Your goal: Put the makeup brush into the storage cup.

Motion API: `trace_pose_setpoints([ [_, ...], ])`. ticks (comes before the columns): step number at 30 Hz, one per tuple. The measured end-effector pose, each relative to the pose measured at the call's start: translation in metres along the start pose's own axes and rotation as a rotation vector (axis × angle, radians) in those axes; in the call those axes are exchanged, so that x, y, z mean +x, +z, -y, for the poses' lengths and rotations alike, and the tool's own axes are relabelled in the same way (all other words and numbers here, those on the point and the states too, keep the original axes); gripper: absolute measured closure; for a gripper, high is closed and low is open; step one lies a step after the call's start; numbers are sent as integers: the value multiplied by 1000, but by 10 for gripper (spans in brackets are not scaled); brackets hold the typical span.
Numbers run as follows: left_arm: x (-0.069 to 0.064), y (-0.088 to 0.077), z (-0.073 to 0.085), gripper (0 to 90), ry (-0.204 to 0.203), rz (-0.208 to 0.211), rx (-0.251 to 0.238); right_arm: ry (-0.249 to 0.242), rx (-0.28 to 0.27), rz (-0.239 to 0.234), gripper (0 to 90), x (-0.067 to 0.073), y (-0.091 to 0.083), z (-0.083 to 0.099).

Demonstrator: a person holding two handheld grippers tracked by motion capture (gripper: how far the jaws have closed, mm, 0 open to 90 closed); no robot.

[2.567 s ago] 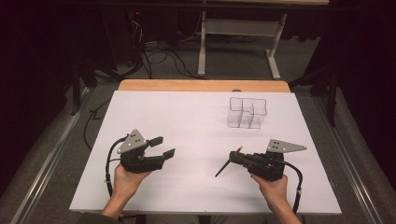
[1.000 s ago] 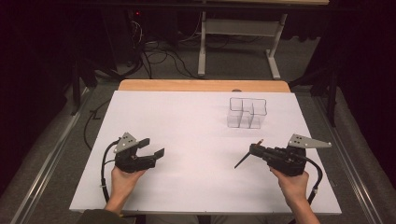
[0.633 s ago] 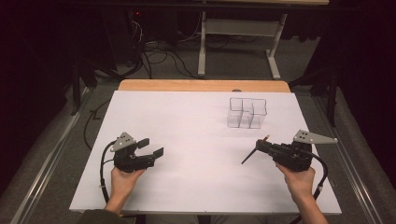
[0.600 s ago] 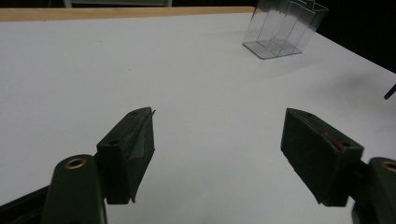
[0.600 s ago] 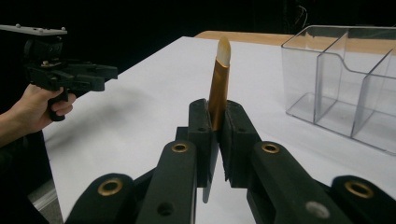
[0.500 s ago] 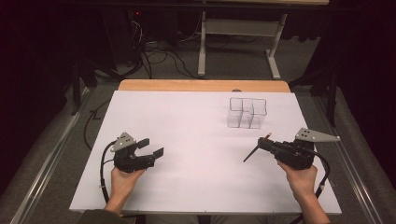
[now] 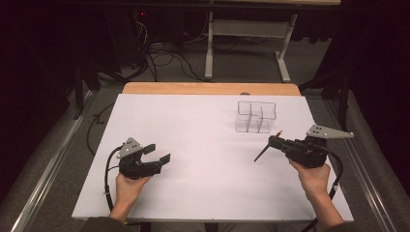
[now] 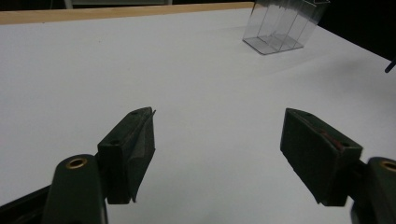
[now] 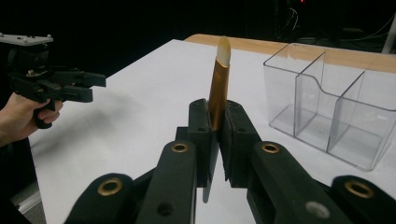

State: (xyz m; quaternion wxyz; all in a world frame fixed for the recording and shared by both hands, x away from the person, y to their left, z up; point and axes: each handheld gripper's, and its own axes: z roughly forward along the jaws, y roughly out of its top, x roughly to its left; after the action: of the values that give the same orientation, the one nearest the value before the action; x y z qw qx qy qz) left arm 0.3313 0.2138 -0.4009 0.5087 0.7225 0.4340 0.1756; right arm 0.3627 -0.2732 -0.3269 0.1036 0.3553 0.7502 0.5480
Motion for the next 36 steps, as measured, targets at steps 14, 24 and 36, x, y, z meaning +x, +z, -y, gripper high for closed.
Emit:
trace_pose_setpoints([
  [14, -2, 0, 0, 269, 9, 0, 5, -5, -16, 52, 855, -12, -1, -16],
  [24, -3, -1, 0, 271, 14, 12, -9, 10, -22, 79, 855, -21, 3, -22],
  [36, -4, -1, 0, 270, 14, 23, -9, 19, -29, 94, 855, -23, 7, -34],
])
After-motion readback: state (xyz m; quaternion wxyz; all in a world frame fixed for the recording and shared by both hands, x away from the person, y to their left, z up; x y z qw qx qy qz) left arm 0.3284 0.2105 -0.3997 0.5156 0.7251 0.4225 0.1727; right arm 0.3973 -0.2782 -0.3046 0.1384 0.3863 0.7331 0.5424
